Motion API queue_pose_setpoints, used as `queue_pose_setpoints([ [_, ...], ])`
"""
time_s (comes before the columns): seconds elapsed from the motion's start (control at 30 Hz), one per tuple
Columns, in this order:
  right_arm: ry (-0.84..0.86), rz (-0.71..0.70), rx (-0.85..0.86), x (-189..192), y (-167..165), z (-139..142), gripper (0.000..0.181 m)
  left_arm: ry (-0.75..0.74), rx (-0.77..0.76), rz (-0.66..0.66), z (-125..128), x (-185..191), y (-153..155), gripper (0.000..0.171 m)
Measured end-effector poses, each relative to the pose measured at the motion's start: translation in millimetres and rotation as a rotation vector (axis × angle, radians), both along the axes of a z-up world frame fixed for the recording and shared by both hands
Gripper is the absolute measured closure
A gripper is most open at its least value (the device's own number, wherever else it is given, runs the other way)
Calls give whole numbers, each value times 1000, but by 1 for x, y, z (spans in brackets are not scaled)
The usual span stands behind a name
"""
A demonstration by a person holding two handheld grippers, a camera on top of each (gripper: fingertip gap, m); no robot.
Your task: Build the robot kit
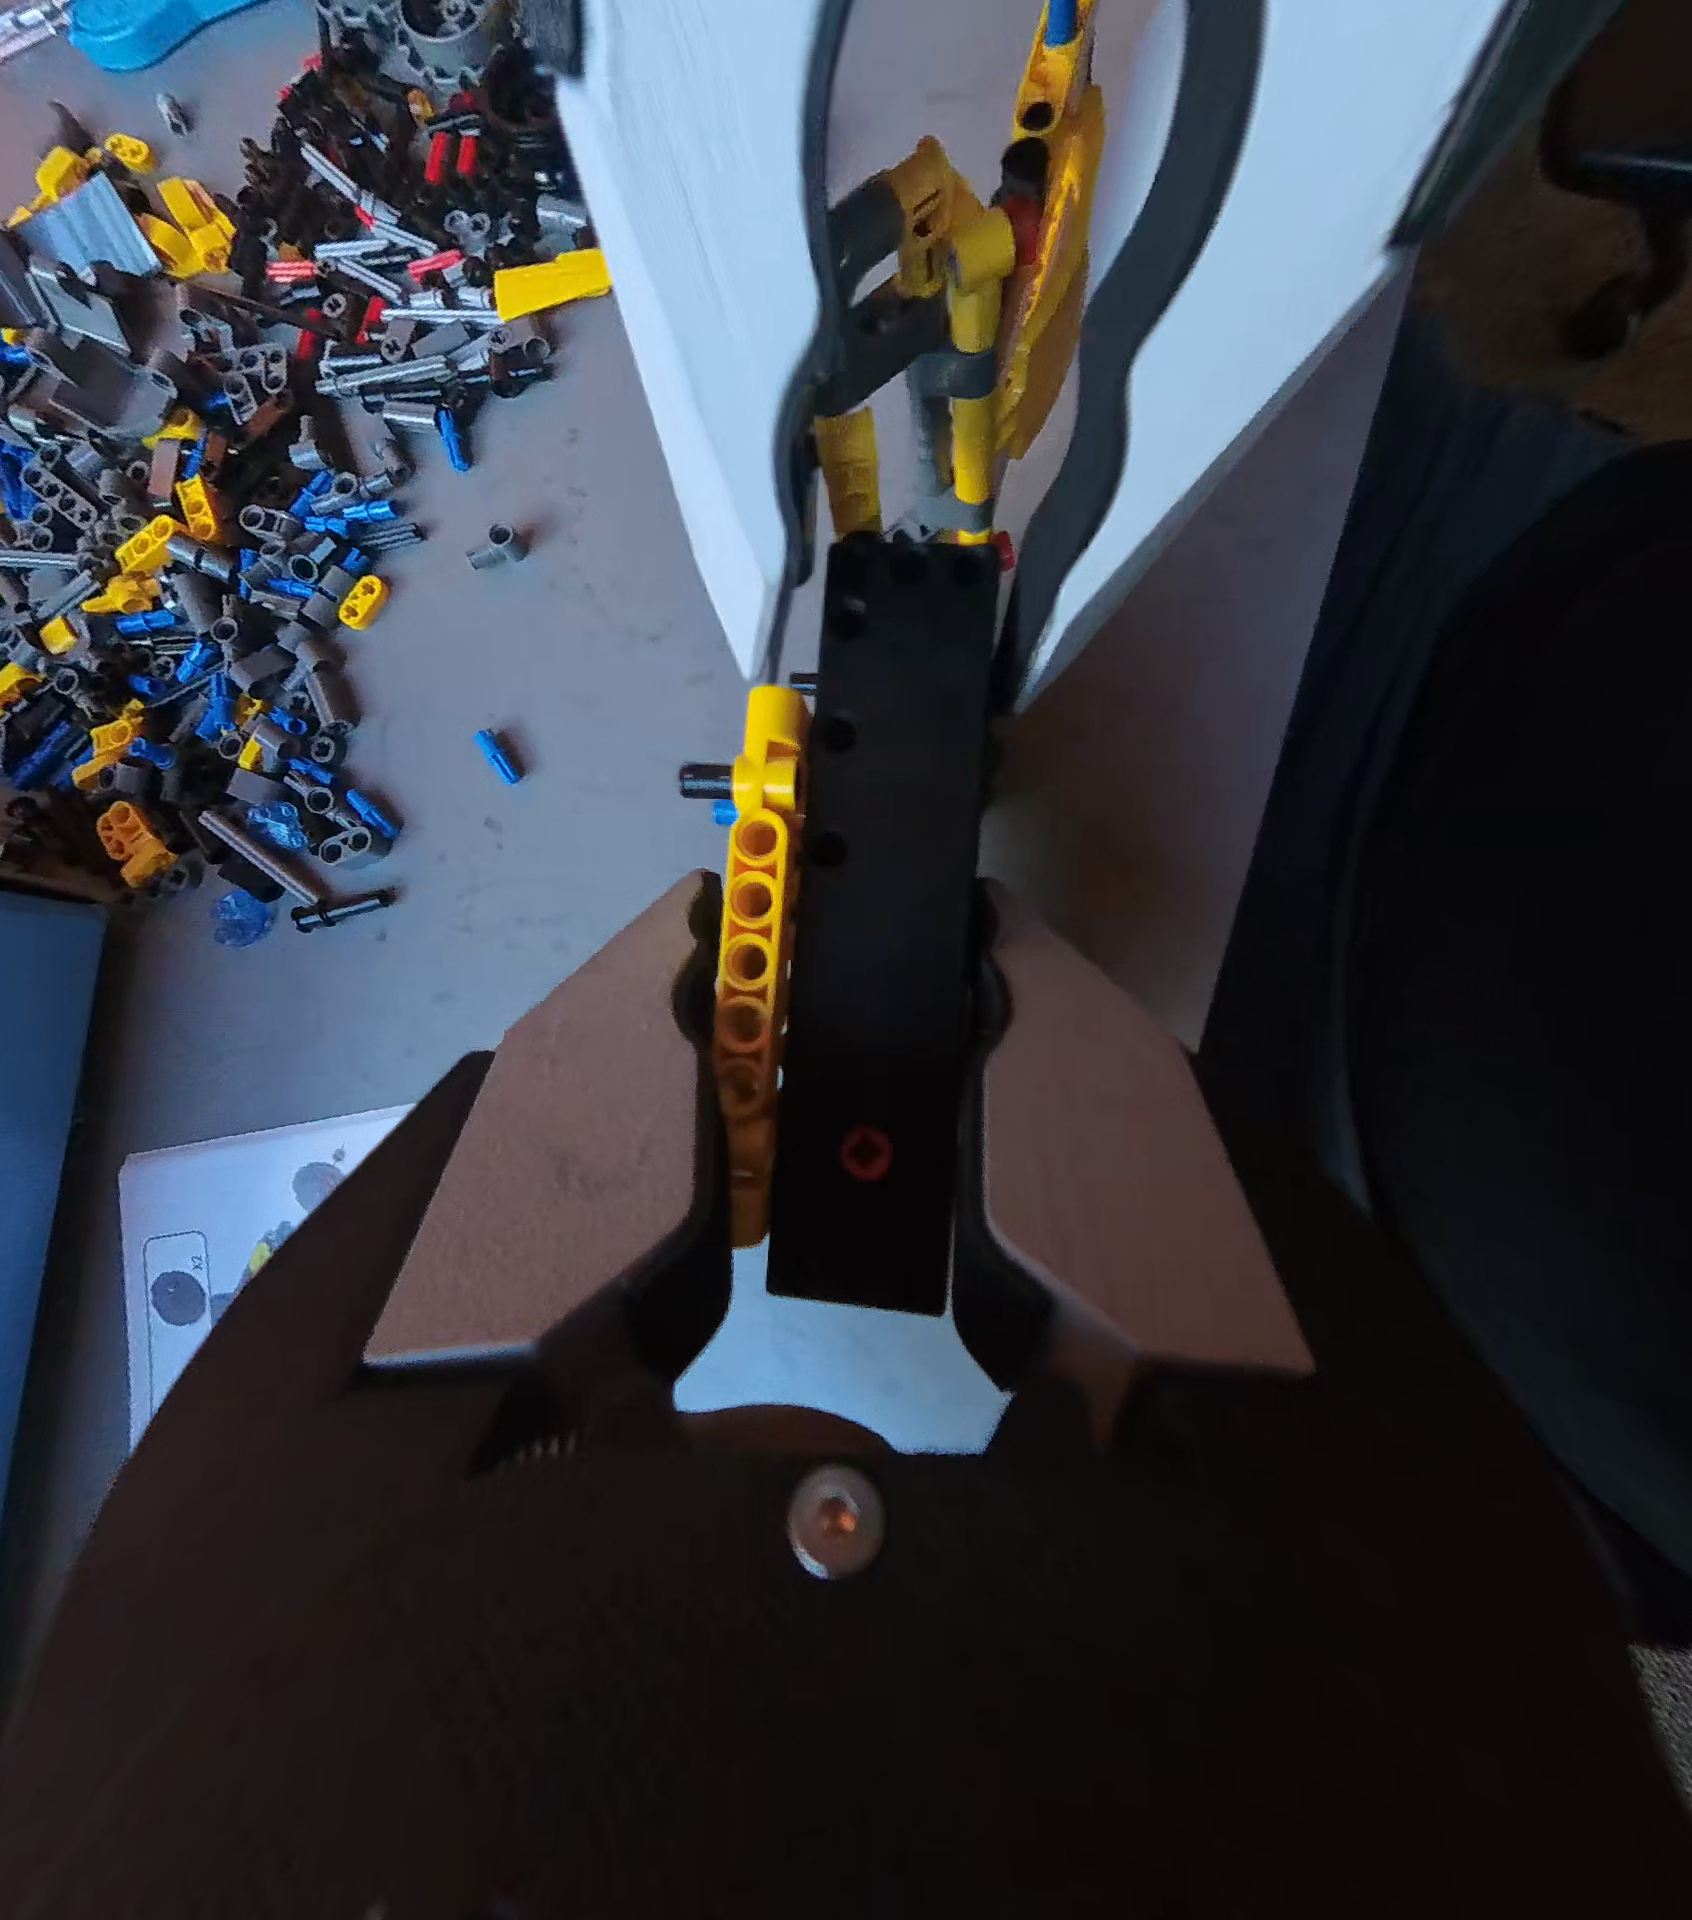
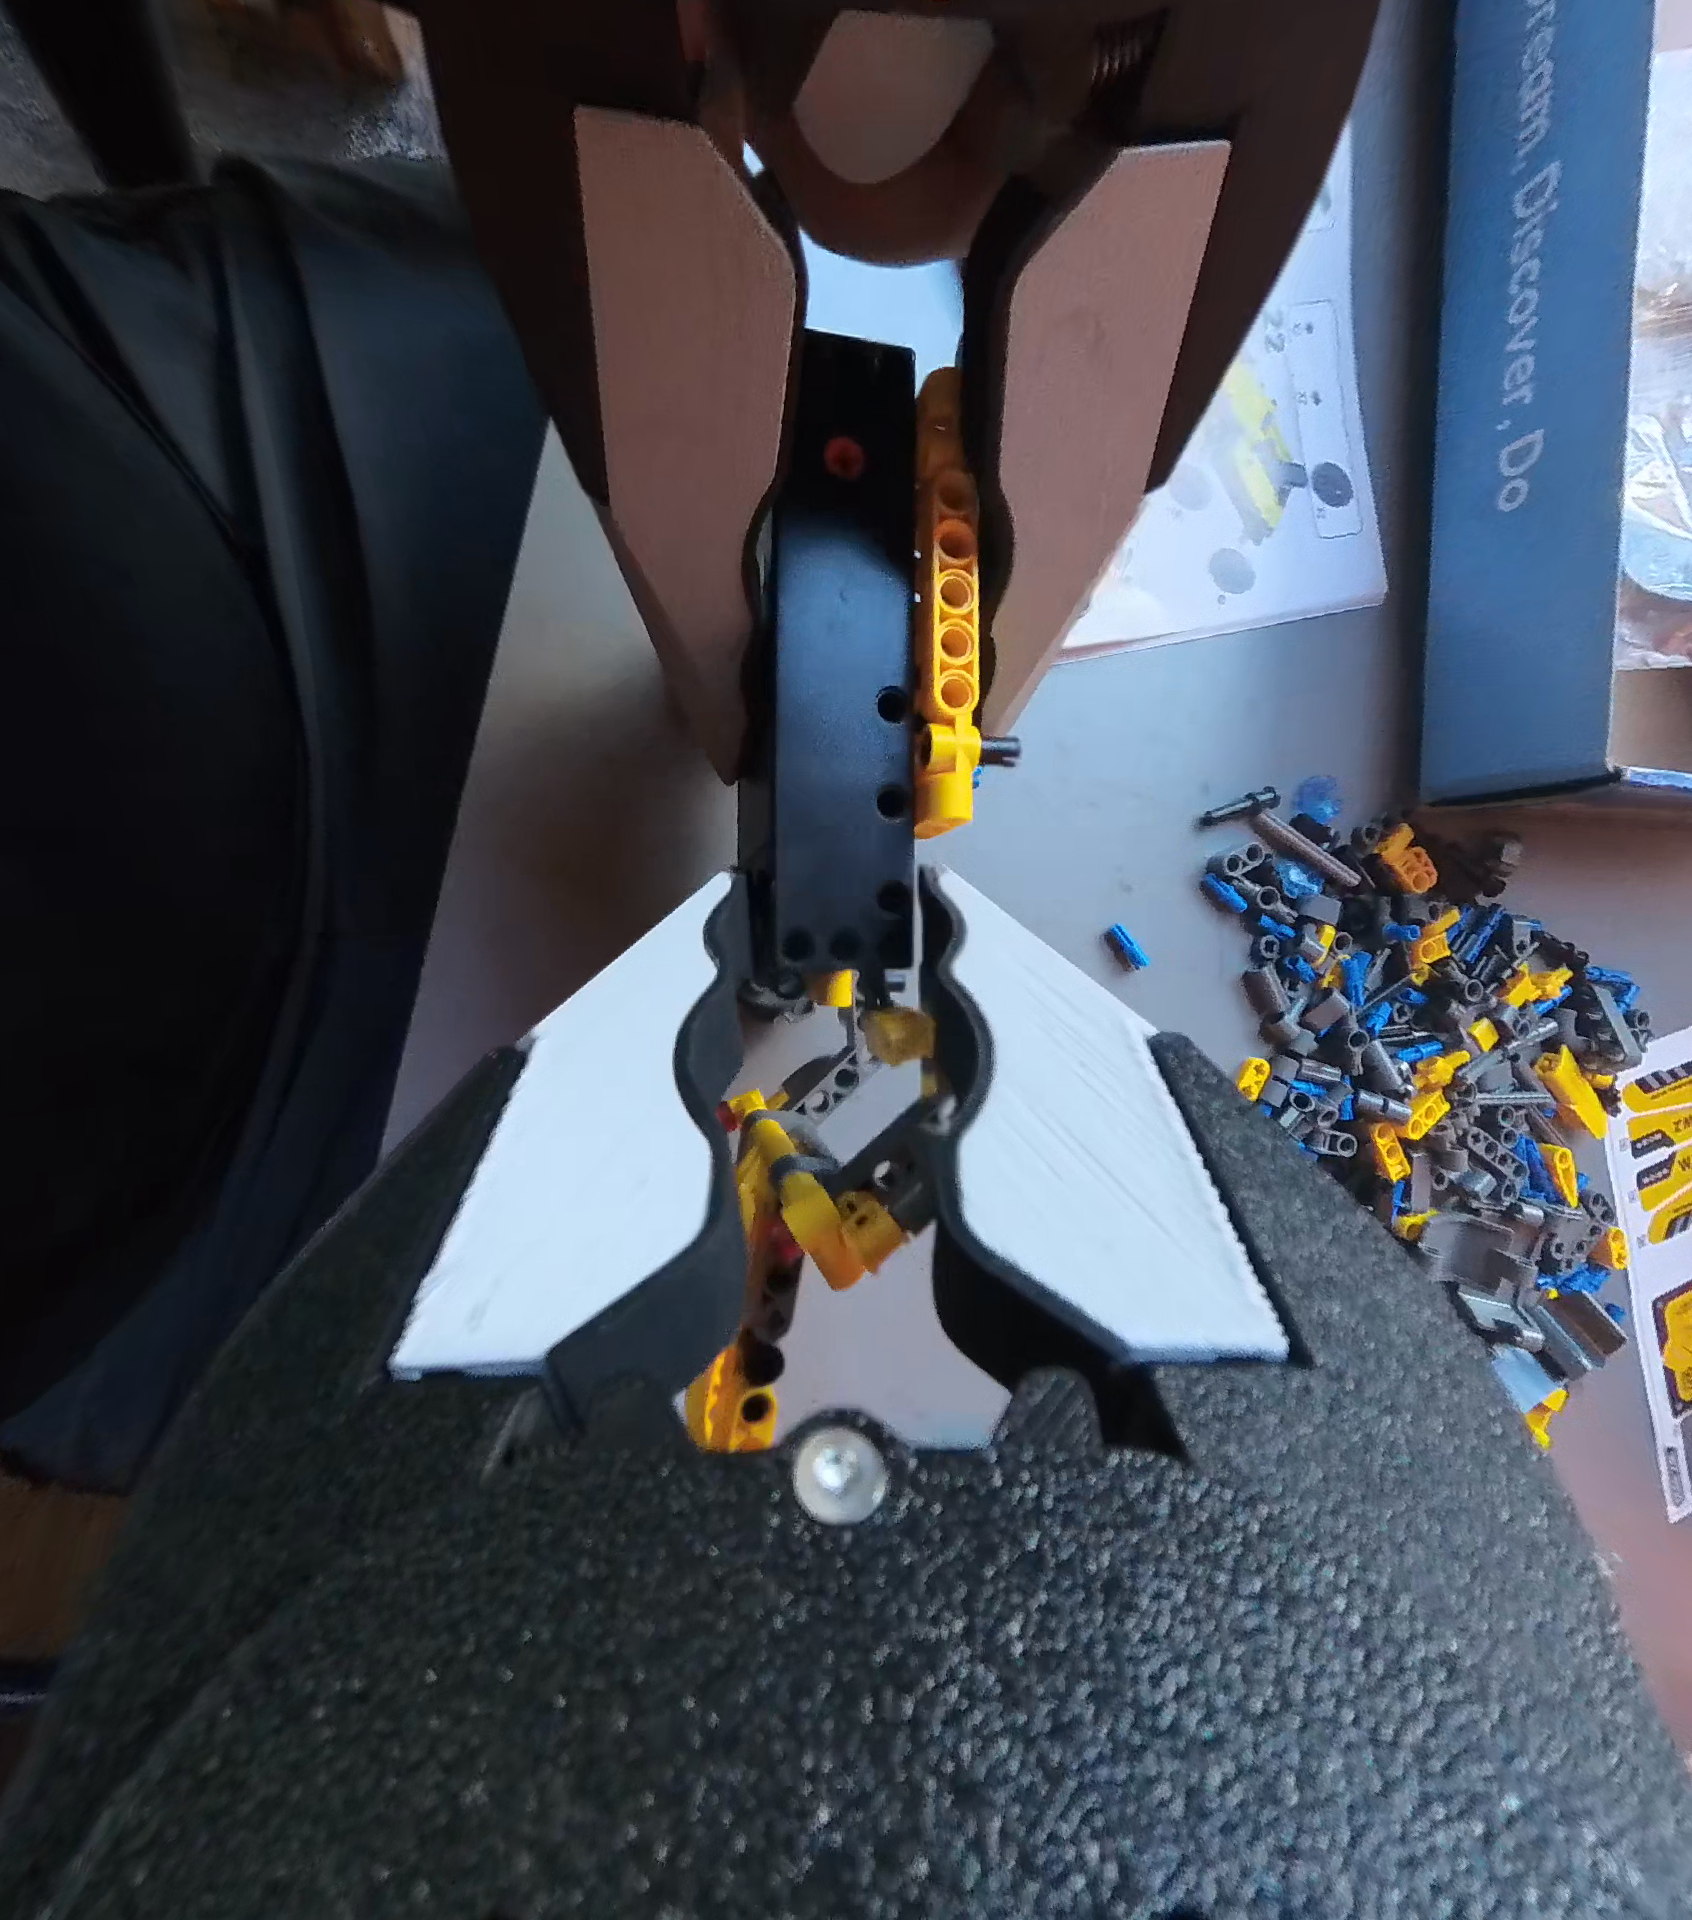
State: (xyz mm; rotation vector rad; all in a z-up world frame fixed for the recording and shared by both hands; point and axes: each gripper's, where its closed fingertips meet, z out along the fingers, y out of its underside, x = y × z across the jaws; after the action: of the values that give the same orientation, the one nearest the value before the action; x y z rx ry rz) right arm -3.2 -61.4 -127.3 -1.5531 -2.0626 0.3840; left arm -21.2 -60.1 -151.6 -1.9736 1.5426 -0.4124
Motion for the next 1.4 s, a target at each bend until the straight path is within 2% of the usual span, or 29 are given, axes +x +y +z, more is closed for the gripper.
queue_pose_setpoints([
  [0.3,105,-19,77,12,-11,31,141,-42,-13,5,0,0,-6,128],
  [0.63,303,-161,52,53,3,64,145,-57,7,-14,1,2,-6,127],
  [0.9,318,-175,69,60,3,55,154,-78,-16,-28,1,4,-2,127],
  [1.03,301,-365,16,58,8,49,176,-75,2,-13,1,5,-1,127],
  [1.2,579,-580,-319,34,-24,55,173,-78,188,37,5,12,-2,127],
  [1.27,639,-668,-391,29,-30,38,168,-111,282,61,10,15,-4,127],
  [1.33,703,-790,-404,30,-30,15,164,-144,354,90,14,15,-4,127],
  [1.4,803,-864,-392,32,-31,3,161,-189,405,131,17,12,-4,128],
])
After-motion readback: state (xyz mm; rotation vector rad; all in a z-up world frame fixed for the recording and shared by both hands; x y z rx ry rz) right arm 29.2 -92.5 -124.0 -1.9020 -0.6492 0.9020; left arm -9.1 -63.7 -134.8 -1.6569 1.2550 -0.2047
